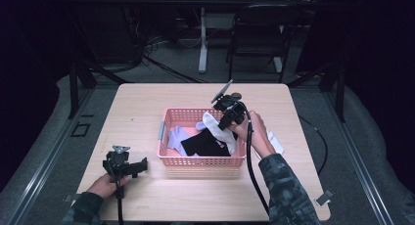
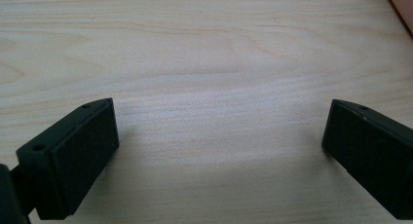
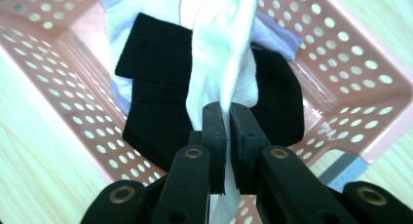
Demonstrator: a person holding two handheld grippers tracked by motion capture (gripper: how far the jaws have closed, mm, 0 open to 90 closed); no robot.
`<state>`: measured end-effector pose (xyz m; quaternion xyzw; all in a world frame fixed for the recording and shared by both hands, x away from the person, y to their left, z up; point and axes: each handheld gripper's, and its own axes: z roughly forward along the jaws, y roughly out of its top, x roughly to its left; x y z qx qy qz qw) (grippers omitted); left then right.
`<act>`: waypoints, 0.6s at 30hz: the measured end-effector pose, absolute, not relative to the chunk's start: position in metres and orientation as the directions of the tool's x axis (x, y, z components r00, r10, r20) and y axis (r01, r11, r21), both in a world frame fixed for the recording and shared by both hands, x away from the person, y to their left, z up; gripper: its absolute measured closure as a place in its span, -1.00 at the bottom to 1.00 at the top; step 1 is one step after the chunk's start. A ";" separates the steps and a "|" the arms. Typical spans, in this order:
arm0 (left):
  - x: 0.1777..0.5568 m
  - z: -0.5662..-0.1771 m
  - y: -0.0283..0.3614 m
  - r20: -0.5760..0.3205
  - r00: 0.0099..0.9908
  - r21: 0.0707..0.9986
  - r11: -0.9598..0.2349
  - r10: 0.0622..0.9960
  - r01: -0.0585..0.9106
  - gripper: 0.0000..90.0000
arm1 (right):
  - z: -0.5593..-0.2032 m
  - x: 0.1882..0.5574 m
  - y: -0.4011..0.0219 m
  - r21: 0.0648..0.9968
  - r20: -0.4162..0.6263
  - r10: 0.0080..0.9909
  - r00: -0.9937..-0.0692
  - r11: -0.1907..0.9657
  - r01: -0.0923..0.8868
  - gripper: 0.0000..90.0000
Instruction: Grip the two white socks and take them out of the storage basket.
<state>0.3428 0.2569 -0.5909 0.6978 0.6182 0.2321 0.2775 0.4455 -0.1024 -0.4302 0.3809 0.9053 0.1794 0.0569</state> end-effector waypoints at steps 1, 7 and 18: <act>0.343 -0.591 0.257 -0.019 0.128 0.674 -0.082 0.992 0.734 -1.00 | -0.426 0.446 -0.103 0.363 0.026 0.709 -0.705 0.650 0.667 0.91; 0.343 -0.591 0.257 -0.019 0.128 0.674 -0.082 0.992 0.734 -1.00 | -0.402 0.446 -0.109 0.398 0.026 0.719 -0.695 0.630 0.667 0.91; 0.343 -0.591 0.257 -0.019 0.128 0.673 -0.082 0.992 0.735 -1.00 | -0.376 0.438 -0.123 0.433 0.015 0.728 -0.686 0.614 0.660 0.91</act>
